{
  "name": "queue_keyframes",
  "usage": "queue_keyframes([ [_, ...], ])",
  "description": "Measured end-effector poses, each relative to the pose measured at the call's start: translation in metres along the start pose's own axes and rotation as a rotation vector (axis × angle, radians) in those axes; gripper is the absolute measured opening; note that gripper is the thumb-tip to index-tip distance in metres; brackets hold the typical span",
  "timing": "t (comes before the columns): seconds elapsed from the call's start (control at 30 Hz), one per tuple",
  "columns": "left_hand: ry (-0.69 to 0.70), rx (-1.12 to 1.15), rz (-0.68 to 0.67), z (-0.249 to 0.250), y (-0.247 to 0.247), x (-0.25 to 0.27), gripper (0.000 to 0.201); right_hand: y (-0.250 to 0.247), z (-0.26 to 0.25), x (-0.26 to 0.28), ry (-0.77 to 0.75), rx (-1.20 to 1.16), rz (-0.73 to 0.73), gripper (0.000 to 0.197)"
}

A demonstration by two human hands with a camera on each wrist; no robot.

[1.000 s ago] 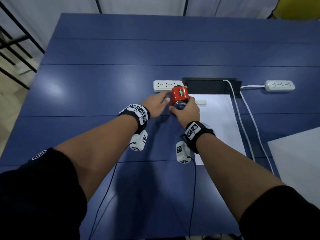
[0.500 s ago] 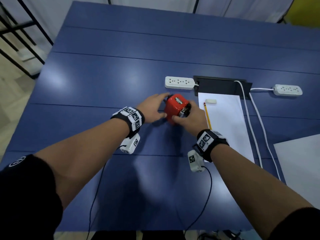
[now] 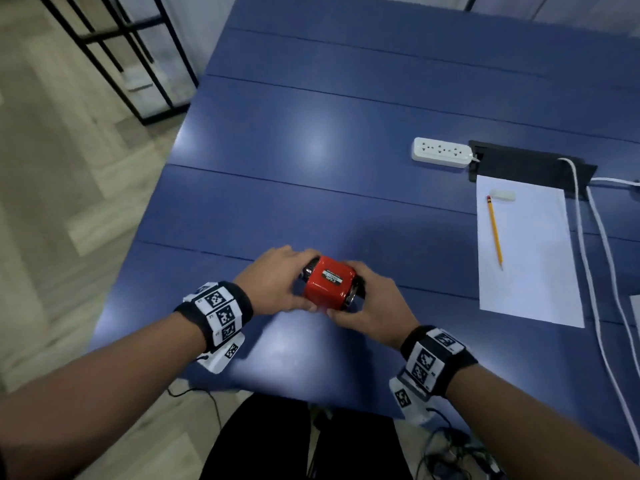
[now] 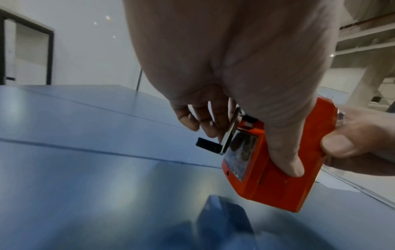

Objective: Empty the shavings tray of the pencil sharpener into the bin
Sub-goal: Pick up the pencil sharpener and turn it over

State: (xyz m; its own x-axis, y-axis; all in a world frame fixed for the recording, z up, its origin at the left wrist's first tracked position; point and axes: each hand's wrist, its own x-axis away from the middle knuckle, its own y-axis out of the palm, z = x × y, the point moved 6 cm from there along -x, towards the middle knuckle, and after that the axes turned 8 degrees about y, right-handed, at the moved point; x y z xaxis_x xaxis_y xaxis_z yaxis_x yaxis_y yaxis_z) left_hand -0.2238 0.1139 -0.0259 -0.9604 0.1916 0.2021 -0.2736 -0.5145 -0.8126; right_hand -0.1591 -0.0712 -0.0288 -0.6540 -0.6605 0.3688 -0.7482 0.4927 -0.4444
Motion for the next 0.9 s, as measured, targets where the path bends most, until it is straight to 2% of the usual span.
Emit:
queue_keyframes([
  [0.13, -0.012, 0.005, 0.034, -0.014, 0.014, 0.059, 0.089, 0.049, -0.014, 0.016, -0.018, 0.028, -0.082, 0.075],
  [0.23, -0.023, 0.03, 0.056, -0.024, 0.023, 0.08, 0.09, 0.072, -0.017, 0.019, -0.02, 0.063, -0.109, 0.078],
  [0.43, -0.031, 0.104, 0.09, -0.033, 0.037, 0.086, 0.08, 0.085, -0.013, 0.019, -0.056, 0.149, -0.123, 0.08],
  [0.9, -0.069, 0.214, 0.223, -0.047, 0.061, 0.088, 0.086, 0.081, 0.017, -0.002, -0.15, 0.282, -0.18, 0.08],
])
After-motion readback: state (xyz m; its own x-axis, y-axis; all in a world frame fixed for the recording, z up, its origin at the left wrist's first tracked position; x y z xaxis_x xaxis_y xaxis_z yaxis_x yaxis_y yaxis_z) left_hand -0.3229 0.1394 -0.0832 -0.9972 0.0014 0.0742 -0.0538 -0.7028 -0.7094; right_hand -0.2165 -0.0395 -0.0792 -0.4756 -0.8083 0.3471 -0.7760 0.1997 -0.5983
